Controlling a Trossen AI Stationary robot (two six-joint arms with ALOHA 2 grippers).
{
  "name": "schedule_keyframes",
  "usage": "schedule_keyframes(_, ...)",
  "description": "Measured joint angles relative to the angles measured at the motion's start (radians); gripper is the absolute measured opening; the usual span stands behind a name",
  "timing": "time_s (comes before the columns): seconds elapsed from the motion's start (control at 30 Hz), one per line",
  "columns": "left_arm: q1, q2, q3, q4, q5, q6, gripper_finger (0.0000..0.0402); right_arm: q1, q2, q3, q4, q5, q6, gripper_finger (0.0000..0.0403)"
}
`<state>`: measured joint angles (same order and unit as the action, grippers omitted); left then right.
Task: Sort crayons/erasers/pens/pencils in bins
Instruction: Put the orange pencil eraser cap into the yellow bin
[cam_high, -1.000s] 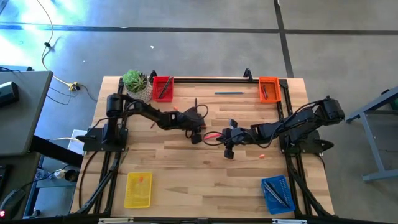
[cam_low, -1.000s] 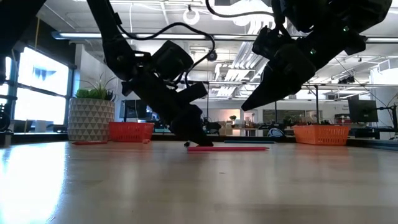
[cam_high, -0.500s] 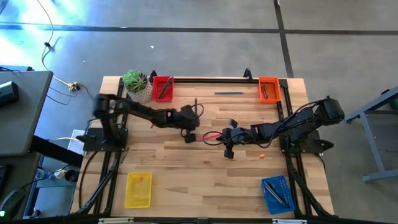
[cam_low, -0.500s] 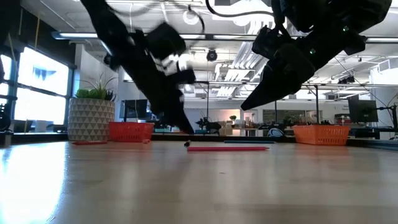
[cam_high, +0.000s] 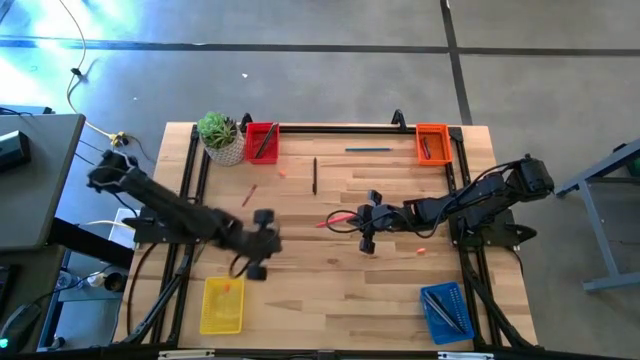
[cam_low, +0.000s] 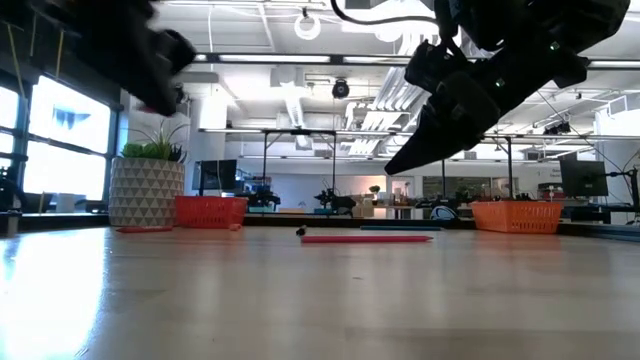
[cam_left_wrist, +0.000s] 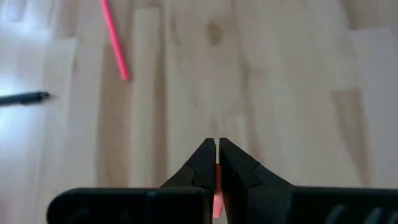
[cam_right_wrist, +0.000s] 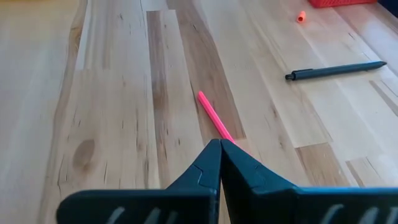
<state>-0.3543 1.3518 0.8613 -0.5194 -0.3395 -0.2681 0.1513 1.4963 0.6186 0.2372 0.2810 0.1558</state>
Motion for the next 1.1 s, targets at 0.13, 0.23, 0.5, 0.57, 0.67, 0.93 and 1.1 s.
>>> schedule_keyframes(0.13,-0.151,-0.011,0.0,-0.1,-0.046,-0.126,0.0,0.0,0.0,0.0,0.015,0.0,0.0,0.0)
schedule_keyframes(0.23,-0.259,-0.011,0.0,-0.158,-0.042,-0.199,0.0,0.0,0.0,0.0,0.024,0.0,-0.007,0.0)
schedule_keyframes(0.5,-0.475,-0.011,0.001,-0.237,0.0,-0.435,0.0,0.0,0.0,0.0,0.03,0.0,-0.008,0.0)
schedule_keyframes(0.57,-0.517,-0.011,0.001,-0.257,0.026,-0.499,0.0,0.0,0.0,0.0,0.031,0.0,-0.008,0.0)
schedule_keyframes(0.67,-0.568,-0.011,0.001,-0.3,0.063,-0.594,0.0,0.0,0.0,0.0,0.031,0.0,-0.008,0.0)
schedule_keyframes(0.93,-0.653,-0.011,0.001,-0.545,0.104,-0.817,0.0,0.0,0.0,0.0,0.033,0.0,-0.008,0.0)
schedule_keyframes(1.1,-0.664,-0.011,0.001,-0.603,0.073,-0.865,0.0,0.0,0.0,0.0,0.034,0.0,-0.008,0.0)
